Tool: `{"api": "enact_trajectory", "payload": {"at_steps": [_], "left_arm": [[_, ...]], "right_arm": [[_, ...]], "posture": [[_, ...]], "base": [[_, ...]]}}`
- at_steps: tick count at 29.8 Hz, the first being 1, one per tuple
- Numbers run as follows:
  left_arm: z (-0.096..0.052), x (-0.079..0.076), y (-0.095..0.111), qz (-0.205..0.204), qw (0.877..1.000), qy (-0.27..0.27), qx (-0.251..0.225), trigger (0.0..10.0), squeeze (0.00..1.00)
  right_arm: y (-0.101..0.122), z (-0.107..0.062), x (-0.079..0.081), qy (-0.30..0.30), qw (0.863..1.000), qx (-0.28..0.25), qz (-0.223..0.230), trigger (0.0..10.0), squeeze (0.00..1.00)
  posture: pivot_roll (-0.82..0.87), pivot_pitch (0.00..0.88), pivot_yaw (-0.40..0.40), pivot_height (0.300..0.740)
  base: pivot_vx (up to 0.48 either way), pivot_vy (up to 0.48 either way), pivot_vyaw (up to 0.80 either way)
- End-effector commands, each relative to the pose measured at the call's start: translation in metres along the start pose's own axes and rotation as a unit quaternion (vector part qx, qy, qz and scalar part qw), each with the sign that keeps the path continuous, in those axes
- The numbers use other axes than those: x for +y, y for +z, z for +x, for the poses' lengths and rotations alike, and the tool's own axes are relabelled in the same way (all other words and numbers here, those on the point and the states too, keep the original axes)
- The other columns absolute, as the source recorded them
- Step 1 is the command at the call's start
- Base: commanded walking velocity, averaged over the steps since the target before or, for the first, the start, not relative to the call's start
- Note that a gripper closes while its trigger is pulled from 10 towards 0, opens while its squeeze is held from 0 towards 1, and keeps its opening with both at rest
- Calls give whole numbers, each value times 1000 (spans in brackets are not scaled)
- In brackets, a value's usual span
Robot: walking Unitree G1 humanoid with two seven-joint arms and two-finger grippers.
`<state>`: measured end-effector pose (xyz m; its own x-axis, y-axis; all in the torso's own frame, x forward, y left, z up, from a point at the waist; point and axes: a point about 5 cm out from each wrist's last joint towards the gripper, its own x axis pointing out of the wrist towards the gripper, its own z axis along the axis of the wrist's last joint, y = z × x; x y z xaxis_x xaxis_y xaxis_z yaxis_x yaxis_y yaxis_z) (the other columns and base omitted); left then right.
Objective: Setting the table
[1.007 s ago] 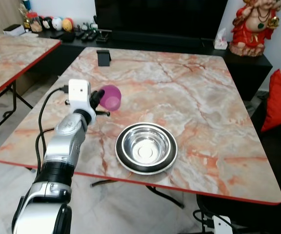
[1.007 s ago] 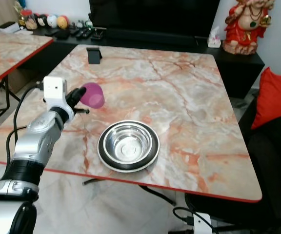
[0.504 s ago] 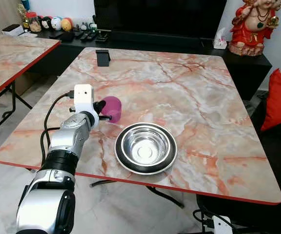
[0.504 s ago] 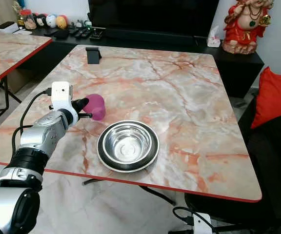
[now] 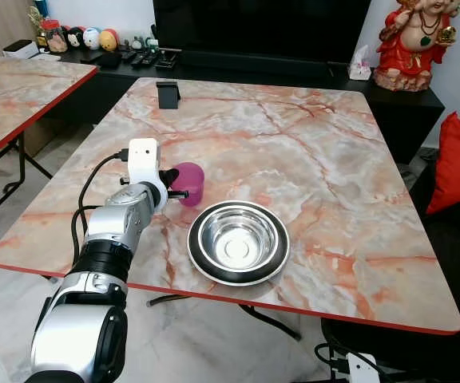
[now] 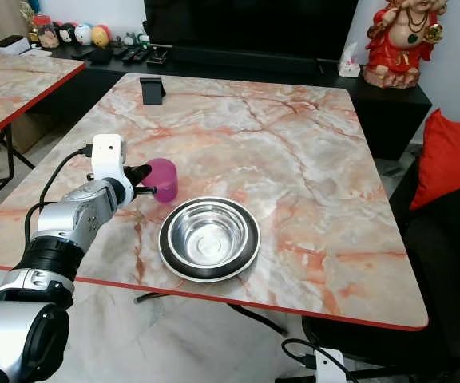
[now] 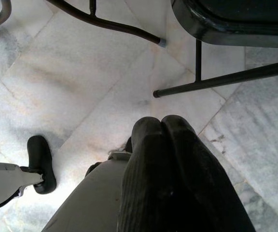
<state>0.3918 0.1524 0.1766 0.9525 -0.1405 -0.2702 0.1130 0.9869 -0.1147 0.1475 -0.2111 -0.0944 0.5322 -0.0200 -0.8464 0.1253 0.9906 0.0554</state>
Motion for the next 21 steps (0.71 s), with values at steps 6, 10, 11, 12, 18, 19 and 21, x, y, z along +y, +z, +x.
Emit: {"api": "enact_trajectory", "payload": {"at_steps": [6, 10, 11, 12, 18, 19, 21], "left_arm": [[0, -4, 3, 15, 1000, 14, 14, 10000, 0], [0, -5, 3, 17, 1000, 15, 11, 10000, 0], [0, -5, 3, 17, 1000, 15, 11, 10000, 0], [0, -5, 3, 17, 1000, 15, 11, 10000, 0], [1, -5, 3, 14, 1000, 21, 16, 10000, 0], [0, -5, 3, 13, 1000, 22, 18, 10000, 0], [0, -5, 2, 12, 999, 23, 19, 10000, 0]], "right_arm": [[0, 0, -2, -1, 1000, 4, 0, 10000, 0], [0, 0, -3, -1, 1000, 4, 0, 10000, 0], [0, 0, -3, -1, 1000, 5, 0, 10000, 0], [0, 0, -3, -1, 1000, 5, 0, 10000, 0], [0, 0, -3, -1, 1000, 5, 0, 10000, 0], [0, 0, -3, -1, 1000, 5, 0, 10000, 0], [0, 0, -3, -1, 1000, 6, 0, 10000, 0]], "posture": [[48, 0, -23, 740], [46, 0, -23, 740], [46, 0, -23, 740], [46, 0, -24, 740], [45, 0, -25, 740], [46, 0, -25, 740], [46, 0, -25, 740]], "base": [[0, 0, 0], [0, 0, 0], [0, 0, 0], [0, 0, 0], [0, 0, 0], [0, 0, 0], [0, 0, 0]]}}
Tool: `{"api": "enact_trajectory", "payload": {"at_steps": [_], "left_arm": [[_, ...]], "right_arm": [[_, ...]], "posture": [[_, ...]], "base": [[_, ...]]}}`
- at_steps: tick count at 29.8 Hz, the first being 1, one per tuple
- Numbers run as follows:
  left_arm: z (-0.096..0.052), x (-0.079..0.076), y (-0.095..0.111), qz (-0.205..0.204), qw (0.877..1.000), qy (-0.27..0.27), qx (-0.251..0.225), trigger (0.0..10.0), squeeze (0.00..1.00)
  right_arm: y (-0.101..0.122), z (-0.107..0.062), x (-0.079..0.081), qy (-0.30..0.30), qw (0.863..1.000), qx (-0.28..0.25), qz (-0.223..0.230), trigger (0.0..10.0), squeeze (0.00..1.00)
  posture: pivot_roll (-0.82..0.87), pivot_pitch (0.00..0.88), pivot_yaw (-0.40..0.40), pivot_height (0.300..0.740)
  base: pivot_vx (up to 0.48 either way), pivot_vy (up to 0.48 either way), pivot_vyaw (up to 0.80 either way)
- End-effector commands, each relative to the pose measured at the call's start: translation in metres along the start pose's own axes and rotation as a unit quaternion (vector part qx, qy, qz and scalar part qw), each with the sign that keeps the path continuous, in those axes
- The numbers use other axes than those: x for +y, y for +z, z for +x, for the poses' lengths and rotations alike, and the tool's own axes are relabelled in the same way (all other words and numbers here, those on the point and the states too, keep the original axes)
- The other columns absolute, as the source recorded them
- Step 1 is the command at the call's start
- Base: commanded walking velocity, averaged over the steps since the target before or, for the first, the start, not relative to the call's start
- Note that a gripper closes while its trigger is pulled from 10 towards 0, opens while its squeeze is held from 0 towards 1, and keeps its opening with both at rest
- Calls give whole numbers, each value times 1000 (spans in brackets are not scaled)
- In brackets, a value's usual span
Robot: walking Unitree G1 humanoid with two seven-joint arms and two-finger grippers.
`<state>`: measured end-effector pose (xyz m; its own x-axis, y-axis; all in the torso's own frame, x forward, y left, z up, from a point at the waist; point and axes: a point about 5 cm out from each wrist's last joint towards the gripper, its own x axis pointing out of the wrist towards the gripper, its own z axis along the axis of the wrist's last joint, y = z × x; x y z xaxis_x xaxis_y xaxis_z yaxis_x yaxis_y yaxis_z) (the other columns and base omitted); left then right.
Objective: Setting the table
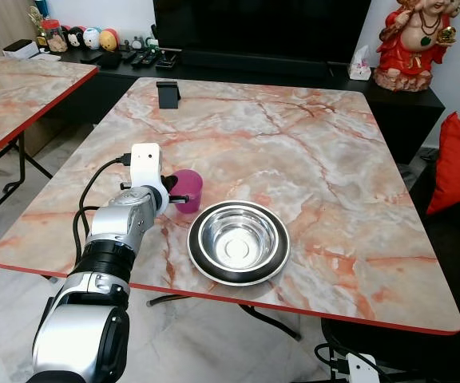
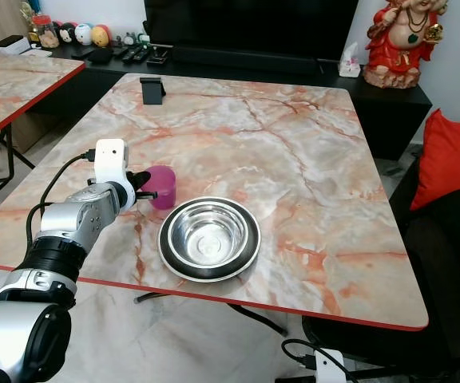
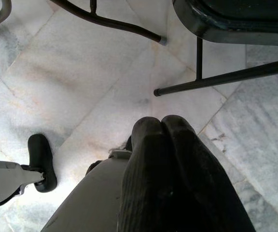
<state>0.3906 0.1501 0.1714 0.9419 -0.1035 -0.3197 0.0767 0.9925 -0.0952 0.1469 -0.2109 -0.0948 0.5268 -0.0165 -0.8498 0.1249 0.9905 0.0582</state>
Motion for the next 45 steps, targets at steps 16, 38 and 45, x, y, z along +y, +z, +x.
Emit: {"api": "enact_trajectory", "payload": {"at_steps": [16, 38, 45], "left_arm": [[-1, -2, 5, -3, 1000, 8, 5, 10000, 39], [-2, -7, 11, -1, 1000, 3, -20, 10000, 0], [-4, -12, 18, 5, 999, -12, -49, 10000, 0]], "right_arm": [[0, 0, -3, -2, 1000, 3, -1, 10000, 0], [-1, -1, -3, -1, 1000, 4, -2, 10000, 0], [0, -1, -3, 0, 1000, 4, -2, 10000, 0]], "posture": [[45, 0, -25, 740], [48, 0, -29, 740], [47, 0, -28, 740]], "base": [[0, 0, 0], [0, 0, 0], [0, 0, 0]]}}
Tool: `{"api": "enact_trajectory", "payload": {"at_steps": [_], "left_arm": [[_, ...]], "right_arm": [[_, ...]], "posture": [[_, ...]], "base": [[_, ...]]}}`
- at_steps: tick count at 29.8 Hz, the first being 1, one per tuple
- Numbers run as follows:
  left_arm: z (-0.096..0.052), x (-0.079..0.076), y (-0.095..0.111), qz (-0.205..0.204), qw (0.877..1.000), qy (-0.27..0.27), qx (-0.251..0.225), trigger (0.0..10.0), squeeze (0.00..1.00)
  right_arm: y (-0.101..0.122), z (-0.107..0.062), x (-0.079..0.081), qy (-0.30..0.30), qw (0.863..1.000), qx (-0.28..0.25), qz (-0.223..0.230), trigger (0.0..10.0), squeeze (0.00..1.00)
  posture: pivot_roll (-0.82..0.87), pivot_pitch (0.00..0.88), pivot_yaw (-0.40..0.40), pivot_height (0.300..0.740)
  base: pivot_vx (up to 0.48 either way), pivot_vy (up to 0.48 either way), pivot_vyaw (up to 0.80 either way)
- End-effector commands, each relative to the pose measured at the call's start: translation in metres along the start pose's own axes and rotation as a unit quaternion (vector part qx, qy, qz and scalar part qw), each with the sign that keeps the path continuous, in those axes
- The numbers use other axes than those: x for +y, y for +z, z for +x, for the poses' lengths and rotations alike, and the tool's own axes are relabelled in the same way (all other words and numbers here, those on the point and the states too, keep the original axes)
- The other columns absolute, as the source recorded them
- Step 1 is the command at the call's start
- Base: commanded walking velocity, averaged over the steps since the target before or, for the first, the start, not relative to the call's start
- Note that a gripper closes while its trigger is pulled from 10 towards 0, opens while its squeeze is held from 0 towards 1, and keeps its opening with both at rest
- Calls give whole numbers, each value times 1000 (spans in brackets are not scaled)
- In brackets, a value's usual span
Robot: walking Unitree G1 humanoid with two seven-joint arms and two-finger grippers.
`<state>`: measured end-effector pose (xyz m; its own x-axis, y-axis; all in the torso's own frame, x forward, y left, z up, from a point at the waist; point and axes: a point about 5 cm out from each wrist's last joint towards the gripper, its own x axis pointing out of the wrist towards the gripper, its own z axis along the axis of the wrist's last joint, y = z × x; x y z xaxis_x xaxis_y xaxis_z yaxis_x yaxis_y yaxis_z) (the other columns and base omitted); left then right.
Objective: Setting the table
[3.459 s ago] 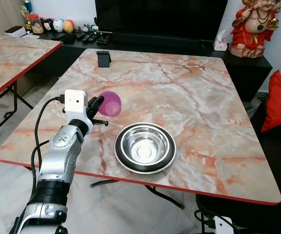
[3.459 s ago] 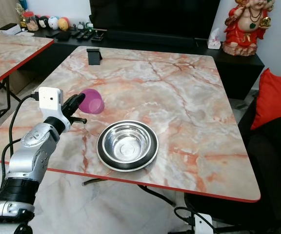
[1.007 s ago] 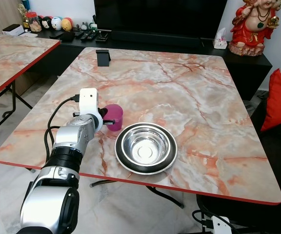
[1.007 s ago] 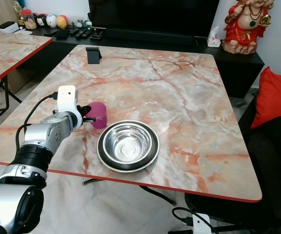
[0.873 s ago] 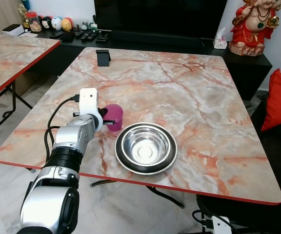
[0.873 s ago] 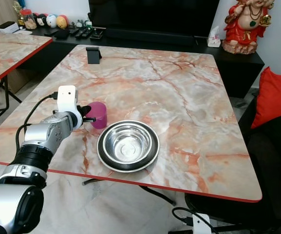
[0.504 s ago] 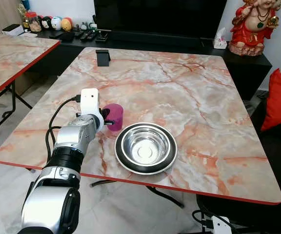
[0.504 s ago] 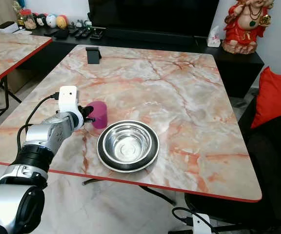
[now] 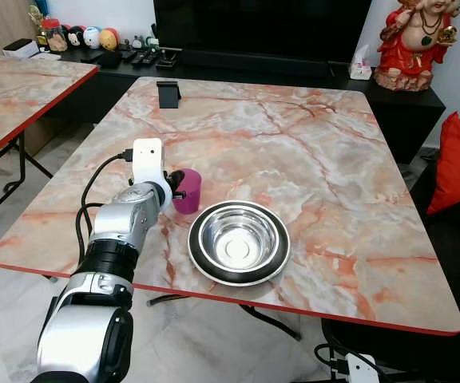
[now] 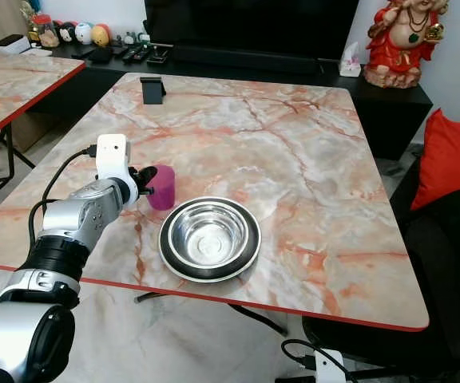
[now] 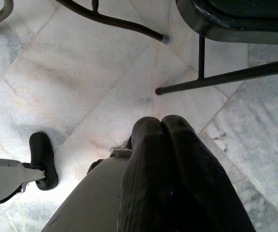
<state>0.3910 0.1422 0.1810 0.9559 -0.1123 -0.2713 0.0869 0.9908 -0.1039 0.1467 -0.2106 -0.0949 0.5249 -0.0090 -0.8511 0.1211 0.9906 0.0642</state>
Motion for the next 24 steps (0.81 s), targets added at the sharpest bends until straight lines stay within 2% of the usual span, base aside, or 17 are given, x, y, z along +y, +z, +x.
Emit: {"api": "enact_trajectory", "payload": {"at_steps": [1, 4, 5, 7, 8, 10, 14, 16, 18, 21, 24], "left_arm": [[-2, -4, 9, 9, 1000, -5, -27, 10000, 0], [-6, -5, 20, 37, 996, -7, -80, 10000, 0], [-9, -8, 29, 45, 991, -19, -122, 10000, 0], [-14, -10, 36, 66, 984, -27, -161, 10000, 0], [-20, -14, 41, 109, 973, -38, -201, 10000, 0], [-25, -18, 38, 153, 960, -51, -230, 10000, 0], [-31, -17, 26, 190, 950, -57, -241, 10000, 0], [-40, -10, 15, 185, 948, -55, -253, 10000, 0], [-42, -8, 13, 183, 948, -54, -255, 10000, 0], [-53, 2, 2, 185, 945, -40, -267, 10000, 0], [-58, 5, -2, 181, 944, -33, -274, 10000, 0]], "right_arm": [[0, -1, -3, -4, 1000, 2, -2, 10000, 0], [0, -1, -3, -4, 1000, 2, -2, 10000, 0], [0, -1, -3, -4, 1000, 2, -1, 10000, 0], [0, -1, -3, -4, 1000, 2, -1, 10000, 0], [0, -1, -3, -4, 1000, 2, -1, 10000, 0], [0, -1, -3, -4, 1000, 0, 0, 10000, 0], [-1, -1, -3, -4, 1000, -1, 2, 10000, 0], [-2, -1, -4, -7, 1000, -3, 5, 10000, 0], [-2, -1, -4, -8, 1000, -3, 5, 10000, 0], [-2, -2, -6, -17, 1000, -8, 10, 10000, 0], [-2, -2, -6, -22, 1000, -12, 16, 10000, 0]], "posture": [[47, 0, -28, 740], [46, 0, -28, 740], [46, 0, -28, 740], [46, 0, -28, 740], [48, 0, -29, 740], [48, 0, -29, 740], [46, 0, -28, 740], [48, 3, -27, 740], [48, 3, -28, 740], [57, 3, -31, 740], [57, 1, -30, 740]], "base": [[0, 0, 0], [0, 0, 0], [0, 0, 0], [0, 0, 0], [0, 0, 0], [0, 0, 0], [0, 0, 0], [0, 0, 0], [0, 0, 0], [0, 0, 0], [0, 0, 0]]}}
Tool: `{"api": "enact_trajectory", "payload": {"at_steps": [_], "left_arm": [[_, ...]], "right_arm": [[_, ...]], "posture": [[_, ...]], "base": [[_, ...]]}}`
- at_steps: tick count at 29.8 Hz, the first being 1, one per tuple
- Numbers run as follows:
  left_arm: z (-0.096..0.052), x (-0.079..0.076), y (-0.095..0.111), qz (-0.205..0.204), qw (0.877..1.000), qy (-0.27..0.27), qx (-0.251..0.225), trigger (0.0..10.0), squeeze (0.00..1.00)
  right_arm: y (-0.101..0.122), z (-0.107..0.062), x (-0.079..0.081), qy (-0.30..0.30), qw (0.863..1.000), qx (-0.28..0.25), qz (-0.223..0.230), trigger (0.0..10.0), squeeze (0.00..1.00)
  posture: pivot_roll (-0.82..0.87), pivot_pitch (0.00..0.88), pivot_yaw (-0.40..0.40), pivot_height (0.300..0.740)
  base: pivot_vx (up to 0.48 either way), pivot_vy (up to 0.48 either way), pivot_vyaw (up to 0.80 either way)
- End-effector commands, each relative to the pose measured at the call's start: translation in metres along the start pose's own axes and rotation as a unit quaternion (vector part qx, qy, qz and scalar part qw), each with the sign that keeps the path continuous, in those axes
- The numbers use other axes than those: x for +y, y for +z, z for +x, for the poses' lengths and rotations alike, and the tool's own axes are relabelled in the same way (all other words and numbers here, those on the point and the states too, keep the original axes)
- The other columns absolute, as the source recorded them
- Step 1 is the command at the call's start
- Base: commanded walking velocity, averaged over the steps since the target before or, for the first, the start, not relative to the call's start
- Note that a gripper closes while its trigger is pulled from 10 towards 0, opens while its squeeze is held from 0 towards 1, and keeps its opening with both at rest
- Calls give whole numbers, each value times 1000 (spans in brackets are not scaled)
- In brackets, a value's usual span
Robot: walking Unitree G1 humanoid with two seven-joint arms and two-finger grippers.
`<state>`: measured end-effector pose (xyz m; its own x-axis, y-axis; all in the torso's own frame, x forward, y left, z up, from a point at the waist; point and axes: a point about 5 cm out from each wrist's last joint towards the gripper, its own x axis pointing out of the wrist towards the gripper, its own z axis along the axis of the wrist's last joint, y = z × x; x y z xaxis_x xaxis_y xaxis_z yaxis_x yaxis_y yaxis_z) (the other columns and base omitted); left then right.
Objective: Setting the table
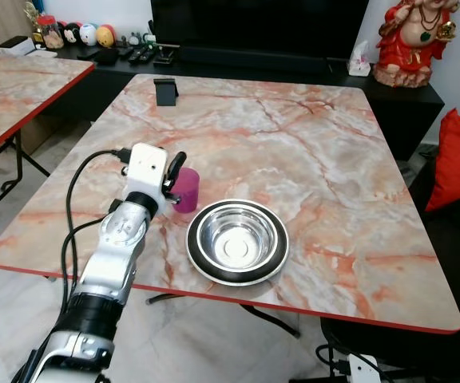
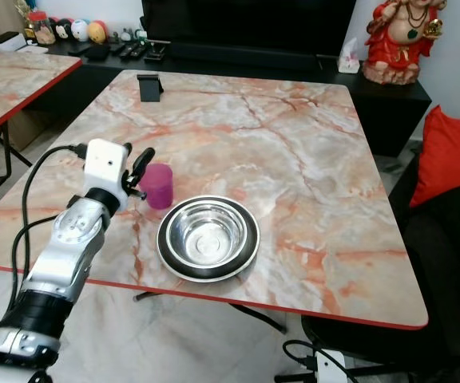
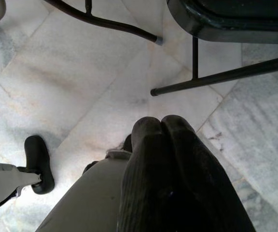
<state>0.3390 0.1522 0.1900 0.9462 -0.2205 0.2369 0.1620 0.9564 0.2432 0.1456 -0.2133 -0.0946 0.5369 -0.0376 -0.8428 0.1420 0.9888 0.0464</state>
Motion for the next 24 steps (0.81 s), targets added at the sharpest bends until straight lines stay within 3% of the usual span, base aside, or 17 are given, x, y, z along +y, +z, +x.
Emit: {"api": "enact_trajectory", "payload": {"at_steps": [1, 24], "left_arm": [[-3, 2, 5, 9, 1000, 6, -16, 10000, 0], [-2, -5, 6, -10, 999, 16, -30, 10000, 0]], "right_arm": [[-2, -1, -3, -9, 1000, -2, 11, 10000, 0], [-3, -1, -1, -13, 1000, -5, 13, 10000, 0]], "posture": [[57, 1, -30, 740], [42, 0, -17, 740]], "base": [[0, 0, 0], [0, 0, 0]]}}
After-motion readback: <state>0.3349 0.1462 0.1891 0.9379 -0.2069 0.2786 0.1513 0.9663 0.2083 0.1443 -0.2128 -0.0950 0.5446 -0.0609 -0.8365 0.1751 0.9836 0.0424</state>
